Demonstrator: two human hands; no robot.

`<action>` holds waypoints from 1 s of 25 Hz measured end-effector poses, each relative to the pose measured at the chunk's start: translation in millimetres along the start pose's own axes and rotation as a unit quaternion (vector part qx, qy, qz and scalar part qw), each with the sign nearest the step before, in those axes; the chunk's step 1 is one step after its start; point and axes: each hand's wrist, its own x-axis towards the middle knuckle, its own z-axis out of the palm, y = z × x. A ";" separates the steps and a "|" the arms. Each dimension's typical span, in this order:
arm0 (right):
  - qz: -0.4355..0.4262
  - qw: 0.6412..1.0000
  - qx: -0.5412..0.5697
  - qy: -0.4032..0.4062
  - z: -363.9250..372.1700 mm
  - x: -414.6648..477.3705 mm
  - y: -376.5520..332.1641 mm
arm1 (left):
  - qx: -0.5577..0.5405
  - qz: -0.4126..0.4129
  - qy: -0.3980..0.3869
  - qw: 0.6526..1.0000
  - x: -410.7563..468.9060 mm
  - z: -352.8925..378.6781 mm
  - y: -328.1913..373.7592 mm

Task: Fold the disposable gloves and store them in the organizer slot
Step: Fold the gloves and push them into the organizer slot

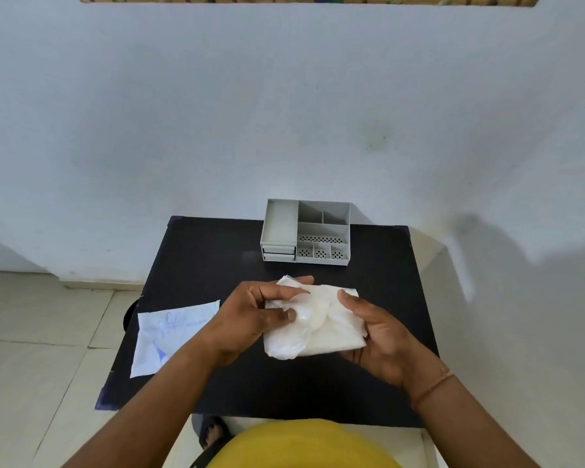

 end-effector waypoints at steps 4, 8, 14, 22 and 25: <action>-0.001 0.998 -0.039 -0.045 -2.9 -2.2 4.0 | 0.033 0.001 -0.001 0.999 -2.7 6.4 -7.3; -0.015 0.994 -0.108 -0.023 4.2 10.2 8.9 | 0.075 -0.008 0.049 0.996 -1.4 -2.7 -11.7; -0.034 0.993 -0.105 0.037 17.6 32.6 6.3 | 0.037 -0.080 0.025 0.996 6.6 -23.3 5.0; -0.051 0.988 -0.131 0.057 41.9 63.6 -2.2 | 0.111 -0.171 0.029 0.979 41.2 -73.9 9.0; -0.026 0.992 -0.118 0.032 47.1 75.2 -2.5 | 0.145 -0.196 0.017 0.970 51.8 -93.2 3.9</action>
